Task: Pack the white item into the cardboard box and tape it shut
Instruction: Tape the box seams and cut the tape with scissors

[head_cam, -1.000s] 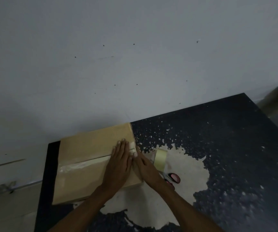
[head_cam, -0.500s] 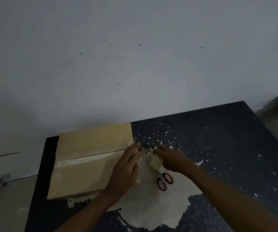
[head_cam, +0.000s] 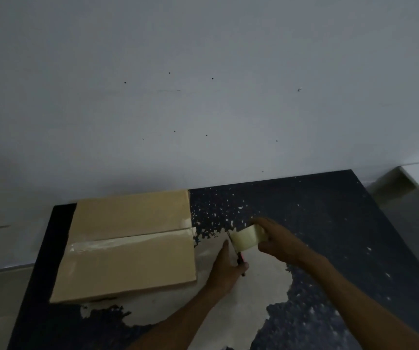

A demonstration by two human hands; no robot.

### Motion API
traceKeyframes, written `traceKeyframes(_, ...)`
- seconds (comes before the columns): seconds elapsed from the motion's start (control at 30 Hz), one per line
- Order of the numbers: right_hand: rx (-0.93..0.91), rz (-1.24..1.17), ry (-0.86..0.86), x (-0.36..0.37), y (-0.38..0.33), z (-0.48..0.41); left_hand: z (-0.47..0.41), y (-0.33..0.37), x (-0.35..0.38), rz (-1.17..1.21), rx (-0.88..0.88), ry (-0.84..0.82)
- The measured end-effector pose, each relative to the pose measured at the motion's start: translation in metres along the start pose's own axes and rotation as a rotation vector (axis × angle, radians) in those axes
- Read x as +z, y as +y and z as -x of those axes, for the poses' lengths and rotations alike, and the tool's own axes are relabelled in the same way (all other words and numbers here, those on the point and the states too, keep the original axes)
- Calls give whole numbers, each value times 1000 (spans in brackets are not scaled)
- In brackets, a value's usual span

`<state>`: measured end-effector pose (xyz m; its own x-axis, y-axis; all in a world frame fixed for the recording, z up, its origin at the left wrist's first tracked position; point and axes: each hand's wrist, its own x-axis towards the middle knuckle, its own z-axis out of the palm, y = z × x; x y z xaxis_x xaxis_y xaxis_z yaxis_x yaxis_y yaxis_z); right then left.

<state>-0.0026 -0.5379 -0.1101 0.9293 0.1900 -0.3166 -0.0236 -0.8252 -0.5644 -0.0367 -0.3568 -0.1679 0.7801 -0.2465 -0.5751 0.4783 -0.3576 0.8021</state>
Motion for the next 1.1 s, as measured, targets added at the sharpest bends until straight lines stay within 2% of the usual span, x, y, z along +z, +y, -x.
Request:
traceKeyframes(0.3,42,-94,7,-22,17,18,-13,9,-1,120,167,-50)
traceKeyframes(0.57,59,54,-49,-40,20,13,-2,20,-13,235,210,-21)
traceKeyframes(0.63,75,113,-56,-39,20,12,-2,22,-15,378,154,-23)
traceKeyframes(0.73,95,186,-46,-40,26,17,-6,28,-24,729,-4,11)
traceKeyframes(0.83,60,107,-17,-40,38,26,-9,28,-35,574,-49,24)
traceKeyframes(0.93,27,16,11,-36,41,34,-14,14,-26,118,-126,89)
traceKeyframes(1.0,6,-46,43,-32,40,36,-19,-4,-16,-142,-109,116)
traceKeyframes(1.1,0,-133,83,-25,32,42,-23,-32,-7,-245,-62,100)
